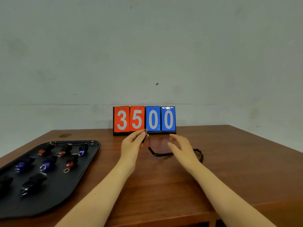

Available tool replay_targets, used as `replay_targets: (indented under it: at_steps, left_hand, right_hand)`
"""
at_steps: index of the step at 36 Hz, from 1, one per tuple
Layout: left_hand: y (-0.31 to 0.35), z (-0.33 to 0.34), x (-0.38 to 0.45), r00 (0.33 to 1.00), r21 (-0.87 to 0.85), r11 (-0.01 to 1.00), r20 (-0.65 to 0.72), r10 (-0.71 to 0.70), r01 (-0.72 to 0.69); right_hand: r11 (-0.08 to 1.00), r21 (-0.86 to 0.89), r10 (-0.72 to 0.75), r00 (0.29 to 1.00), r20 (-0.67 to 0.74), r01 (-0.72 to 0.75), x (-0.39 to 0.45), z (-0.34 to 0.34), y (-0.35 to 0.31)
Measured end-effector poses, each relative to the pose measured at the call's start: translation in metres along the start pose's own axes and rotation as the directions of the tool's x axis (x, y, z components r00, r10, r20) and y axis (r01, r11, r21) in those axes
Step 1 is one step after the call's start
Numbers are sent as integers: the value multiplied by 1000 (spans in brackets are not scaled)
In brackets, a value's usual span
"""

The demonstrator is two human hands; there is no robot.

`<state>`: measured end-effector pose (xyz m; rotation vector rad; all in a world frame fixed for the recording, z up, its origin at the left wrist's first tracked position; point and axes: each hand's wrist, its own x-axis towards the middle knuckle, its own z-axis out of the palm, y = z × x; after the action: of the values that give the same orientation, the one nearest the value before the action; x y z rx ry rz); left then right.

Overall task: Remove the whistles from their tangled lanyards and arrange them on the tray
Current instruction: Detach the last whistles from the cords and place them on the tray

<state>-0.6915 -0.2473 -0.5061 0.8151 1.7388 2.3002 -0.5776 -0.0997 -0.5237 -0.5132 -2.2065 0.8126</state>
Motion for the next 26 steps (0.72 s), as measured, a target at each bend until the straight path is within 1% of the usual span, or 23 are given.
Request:
replay_targets:
  at_steps: [1,2,3,5,8,10,13,15,17,19,22,26]
  left_hand:
    - [1,1,-1,1000,-50,998,11,-22,23]
    - [3,1,-1,999,-104,993,22,-48,50]
    - [4,1,-1,997,-164,983,34,-74,79]
    - [7,-1,-1,991,-288,948,69,-118,133]
    - [7,-2,-1,980,-371,909,117,-159,192]
    - [3,-2,0,974,-387,895,127,-189,224]
    - [2,-2,1,963,-433,859,123,-242,271]
    - [3,-1,1,949,-476,822,133,-284,313]
    - [3,2,0,933,-495,790,175,-316,361]
    - [2,6,-3,913,-476,779,238,-332,408]
    - [1,10,-10,890,-444,775,301,-344,450]
    - [-3,9,-10,902,-439,792,285,-325,424]
  right_hand:
    - [999,41,-40,992,120,36,-4,6,-6]
    - [996,18,-94,973,211,92,-6,13,-11]
    - [989,-18,-139,952,273,150,-8,18,-12]
    - [977,-67,-168,925,341,202,-8,26,-13]
    - [981,-75,-136,911,389,179,-7,31,-11]
    - [989,-22,-127,926,355,145,-6,28,-10]
    - [997,55,-66,974,218,55,-2,19,-10]
    - [998,62,0,994,112,-7,3,16,-6]
    - [999,19,47,997,56,-48,7,16,1]
    - [998,-45,51,998,46,-49,9,18,6]
    - [992,-123,44,996,73,-35,11,20,12]
    - [988,-152,7,993,121,12,8,21,10]
